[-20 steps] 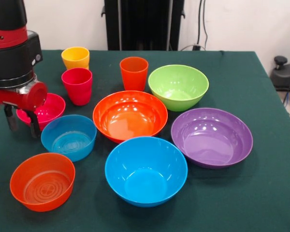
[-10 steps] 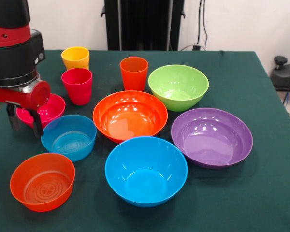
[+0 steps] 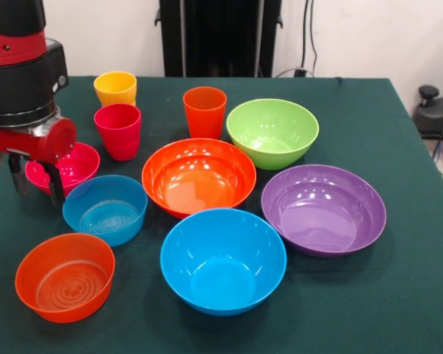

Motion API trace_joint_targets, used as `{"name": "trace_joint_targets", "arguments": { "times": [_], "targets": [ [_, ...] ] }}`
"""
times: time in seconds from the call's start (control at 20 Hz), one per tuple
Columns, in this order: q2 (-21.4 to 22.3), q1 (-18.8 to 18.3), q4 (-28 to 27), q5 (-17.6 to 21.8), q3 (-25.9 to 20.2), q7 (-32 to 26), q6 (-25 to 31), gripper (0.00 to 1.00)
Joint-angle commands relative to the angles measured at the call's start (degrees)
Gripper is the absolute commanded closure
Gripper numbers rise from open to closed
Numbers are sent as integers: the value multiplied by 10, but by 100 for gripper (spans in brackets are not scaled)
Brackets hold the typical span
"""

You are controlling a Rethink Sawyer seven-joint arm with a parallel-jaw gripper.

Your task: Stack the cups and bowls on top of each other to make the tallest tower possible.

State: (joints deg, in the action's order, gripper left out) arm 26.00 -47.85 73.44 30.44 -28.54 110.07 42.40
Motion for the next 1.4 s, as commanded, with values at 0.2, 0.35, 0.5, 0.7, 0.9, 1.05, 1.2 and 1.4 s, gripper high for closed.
{"name": "trace_joint_targets", "arguments": {
  "times": [0.2,0.35,0.5,0.7,0.9,1.05,1.2,1.4],
  "targets": [
    [11,28,36,-14,15,11,4,0],
    [13,28,39,-18,14,10,3,0],
    [11,30,37,-20,15,9,-1,0],
    [7,32,34,-19,16,9,-5,0],
    [5,33,33,-21,15,10,-8,0],
    [2,36,29,-21,15,14,-13,0],
    [-3,35,27,-23,10,14,-21,0],
    [-7,19,40,-33,-15,-9,-39,0]
  ]
}}
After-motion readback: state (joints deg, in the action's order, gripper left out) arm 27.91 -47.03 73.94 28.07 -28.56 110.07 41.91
